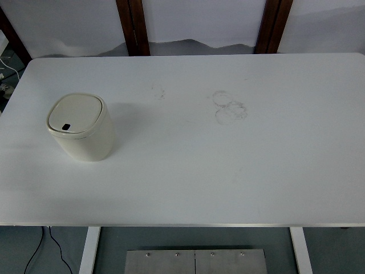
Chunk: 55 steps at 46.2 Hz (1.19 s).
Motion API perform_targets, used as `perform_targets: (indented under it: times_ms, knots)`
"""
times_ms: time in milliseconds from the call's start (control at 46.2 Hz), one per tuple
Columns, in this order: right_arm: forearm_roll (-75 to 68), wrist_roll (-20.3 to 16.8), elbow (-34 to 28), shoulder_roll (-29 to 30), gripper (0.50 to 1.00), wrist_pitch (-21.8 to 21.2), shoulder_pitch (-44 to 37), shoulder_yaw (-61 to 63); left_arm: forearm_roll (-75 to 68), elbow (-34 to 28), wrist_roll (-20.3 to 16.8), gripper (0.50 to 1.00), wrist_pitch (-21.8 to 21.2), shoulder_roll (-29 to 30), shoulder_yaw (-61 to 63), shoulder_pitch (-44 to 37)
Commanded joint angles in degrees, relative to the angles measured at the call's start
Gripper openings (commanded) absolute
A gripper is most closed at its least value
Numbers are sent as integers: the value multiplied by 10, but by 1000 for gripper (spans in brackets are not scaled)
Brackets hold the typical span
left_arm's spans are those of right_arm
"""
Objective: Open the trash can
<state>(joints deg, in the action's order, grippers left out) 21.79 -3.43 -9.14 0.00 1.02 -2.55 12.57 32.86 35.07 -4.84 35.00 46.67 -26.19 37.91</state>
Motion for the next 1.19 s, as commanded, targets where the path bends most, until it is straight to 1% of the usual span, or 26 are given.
perform_targets:
  times_ms: [0,606,909,1061,1083,1169]
  knots:
    - [0,0,0,0,995,-1,0,0,0,0,0,1000,0,0,0,0]
    - [0,0,0,0,995,-1,0,0,-1,0,0,1000,0,1,0,1]
    - [0,0,0,0,995,-1,0,0,-3,4,7,1000,0,10,1,9]
    - [0,0,0,0,995,-1,0,0,-4,23,9,1000,0,25,3,19]
    - [0,0,0,0,995,-1,0,0,-5,44,9,1000,-7,39,4,24]
    - [0,0,0,0,995,-1,0,0,-11,78,11,1000,-23,54,4,37]
